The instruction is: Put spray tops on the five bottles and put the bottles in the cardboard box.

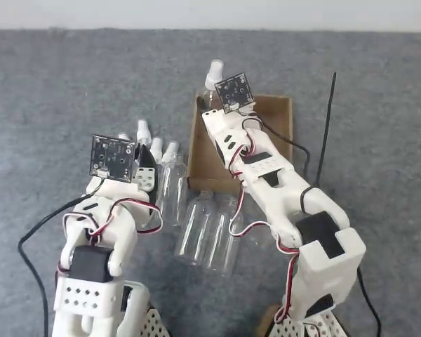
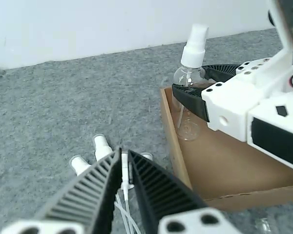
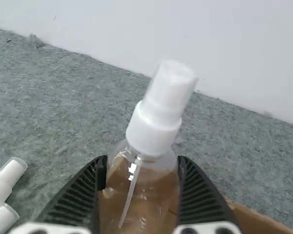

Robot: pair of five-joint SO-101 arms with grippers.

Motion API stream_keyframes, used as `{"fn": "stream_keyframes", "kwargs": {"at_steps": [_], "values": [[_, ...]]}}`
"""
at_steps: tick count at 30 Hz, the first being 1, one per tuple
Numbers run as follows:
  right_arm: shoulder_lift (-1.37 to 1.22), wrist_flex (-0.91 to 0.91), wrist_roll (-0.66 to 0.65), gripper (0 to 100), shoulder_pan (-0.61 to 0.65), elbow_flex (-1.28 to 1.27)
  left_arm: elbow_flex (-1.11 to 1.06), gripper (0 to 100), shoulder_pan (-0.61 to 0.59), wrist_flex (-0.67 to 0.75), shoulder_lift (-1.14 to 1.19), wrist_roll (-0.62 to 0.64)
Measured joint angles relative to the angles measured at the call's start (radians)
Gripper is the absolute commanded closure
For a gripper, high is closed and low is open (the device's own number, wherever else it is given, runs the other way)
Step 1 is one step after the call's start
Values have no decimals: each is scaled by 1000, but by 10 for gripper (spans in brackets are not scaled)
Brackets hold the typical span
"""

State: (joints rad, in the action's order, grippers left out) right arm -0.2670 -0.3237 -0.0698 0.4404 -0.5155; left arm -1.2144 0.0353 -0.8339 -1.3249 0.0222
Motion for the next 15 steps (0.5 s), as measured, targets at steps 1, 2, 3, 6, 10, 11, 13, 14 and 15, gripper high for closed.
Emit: {"fn": "stream_keyframes", "kwargs": {"at_steps": [1, 2, 3, 6, 10, 11, 13, 14, 15], "values": [[0, 0, 0, 955, 0, 0, 0, 988, 0, 0, 0, 0], [0, 0, 0, 927, 0, 0, 0, 988, 0, 0, 0, 0], [0, 0, -2, 898, 0, 0, 0, 988, 0, 0, 0, 0], [0, 0, -5, 844, 2, 0, 0, 988, 0, 0, 0, 0], [-9, 0, -5, 842, 2, 0, 0, 988, 0, 0, 0, 0], [-9, 0, -5, 842, 2, 0, 0, 988, 0, 0, 0, 0], [-9, 0, -5, 842, 2, 2, 0, 988, 0, 0, 0, 0], [-9, 0, -5, 842, 2, 2, 0, 988, 0, 0, 0, 0], [-9, 0, -5, 842, 2, 2, 0, 988, 0, 0, 0, 0]]}}
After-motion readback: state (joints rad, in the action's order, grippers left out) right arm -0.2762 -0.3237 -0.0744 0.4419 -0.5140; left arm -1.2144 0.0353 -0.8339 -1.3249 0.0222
